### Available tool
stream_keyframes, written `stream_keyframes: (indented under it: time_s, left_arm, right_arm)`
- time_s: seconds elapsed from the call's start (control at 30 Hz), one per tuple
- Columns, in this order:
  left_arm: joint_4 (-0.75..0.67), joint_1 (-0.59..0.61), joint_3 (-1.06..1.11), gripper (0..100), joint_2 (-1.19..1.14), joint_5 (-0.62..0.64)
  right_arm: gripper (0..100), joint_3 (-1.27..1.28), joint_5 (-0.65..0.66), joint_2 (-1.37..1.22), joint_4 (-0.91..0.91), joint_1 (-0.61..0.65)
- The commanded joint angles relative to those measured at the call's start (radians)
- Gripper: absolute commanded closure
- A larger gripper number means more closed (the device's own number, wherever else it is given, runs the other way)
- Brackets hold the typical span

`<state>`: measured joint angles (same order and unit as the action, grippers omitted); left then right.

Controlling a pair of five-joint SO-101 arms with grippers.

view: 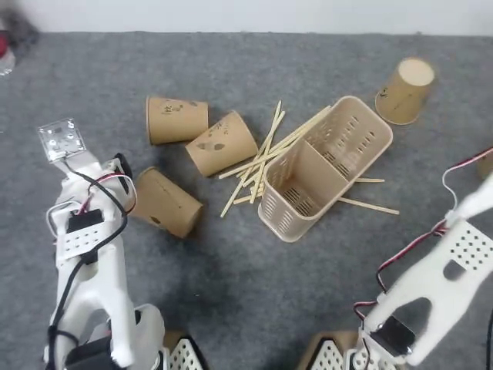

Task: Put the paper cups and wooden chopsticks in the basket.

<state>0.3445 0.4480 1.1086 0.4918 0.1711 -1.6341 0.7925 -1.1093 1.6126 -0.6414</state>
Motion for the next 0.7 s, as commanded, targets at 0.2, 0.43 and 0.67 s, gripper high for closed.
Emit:
stream_keyframes:
  time_s: [0.2, 0.43, 0.67]
  left_arm:
    - [-0.023, -0.026, -0.004, 82, 0.003, 0.003]
    - [-0.023, -0.021, -0.004, 82, 0.003, 0.003]
    - [-0.023, -0.021, -0.004, 82, 0.003, 0.003]
  right_arm:
    - [80.5, -0.048, -0.028, 0.174, 0.077, 0.096]
    - [80.5, 0.009, -0.061, 0.154, 0.094, 0.127]
    - [80.5, 0.055, -0.061, 0.081, 0.059, 0.091]
